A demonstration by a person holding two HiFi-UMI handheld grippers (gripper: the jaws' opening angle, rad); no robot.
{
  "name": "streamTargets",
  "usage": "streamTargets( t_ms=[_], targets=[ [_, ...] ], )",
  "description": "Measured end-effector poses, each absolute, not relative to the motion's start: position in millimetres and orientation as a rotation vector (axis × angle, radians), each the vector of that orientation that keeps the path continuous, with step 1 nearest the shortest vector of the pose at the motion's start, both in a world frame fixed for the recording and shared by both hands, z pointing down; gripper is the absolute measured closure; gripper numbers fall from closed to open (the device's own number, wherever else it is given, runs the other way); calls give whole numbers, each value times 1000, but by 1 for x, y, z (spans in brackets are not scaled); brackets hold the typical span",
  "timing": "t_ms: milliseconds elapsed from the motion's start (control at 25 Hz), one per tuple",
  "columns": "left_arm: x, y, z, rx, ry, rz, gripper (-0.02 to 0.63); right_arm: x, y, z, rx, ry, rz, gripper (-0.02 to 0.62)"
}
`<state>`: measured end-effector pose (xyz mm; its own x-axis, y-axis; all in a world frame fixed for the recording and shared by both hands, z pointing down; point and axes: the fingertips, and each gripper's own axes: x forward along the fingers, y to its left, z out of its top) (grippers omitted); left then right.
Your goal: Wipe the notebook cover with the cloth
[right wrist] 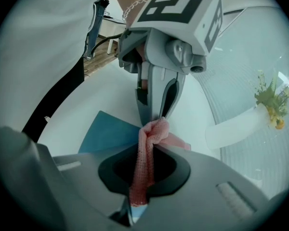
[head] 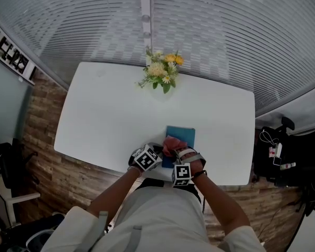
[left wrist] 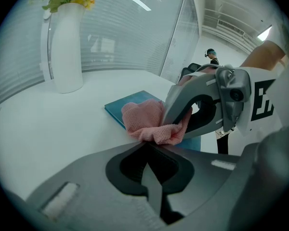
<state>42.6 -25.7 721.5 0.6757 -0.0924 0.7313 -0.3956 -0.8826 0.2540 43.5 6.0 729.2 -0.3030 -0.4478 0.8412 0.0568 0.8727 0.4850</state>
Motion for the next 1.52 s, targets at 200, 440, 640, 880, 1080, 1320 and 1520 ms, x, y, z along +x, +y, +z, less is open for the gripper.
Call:
streamTargets(
  t_ms=[200, 440, 640, 880, 1080, 1320, 1520],
  targets=[
    [43, -26, 720, 2500, -378, 1053, 604, 41, 13, 729, 283, -1833, -502, 592],
    [44, -27, 724, 2500, -376, 1052, 604, 43, 17, 726, 276, -1816, -525, 593],
    [43, -27, 725, 2498, -380, 1058, 604, 42, 25, 730, 262, -1834, -518, 592],
    [42, -28, 722, 2496, -377, 1061, 604, 39, 34, 729, 238, -1850, -508, 592],
    [42, -29, 719, 2500, -387, 1059, 604, 37, 43, 731, 220, -1868, -496, 592],
    [43, -26, 724, 2490, -372, 1056, 604, 37, 54, 735, 193, -1886, -468, 592],
    [41, -25, 723, 2481, -377, 1069, 604, 36, 67, 743, 164, -1896, -430, 592]
  ],
)
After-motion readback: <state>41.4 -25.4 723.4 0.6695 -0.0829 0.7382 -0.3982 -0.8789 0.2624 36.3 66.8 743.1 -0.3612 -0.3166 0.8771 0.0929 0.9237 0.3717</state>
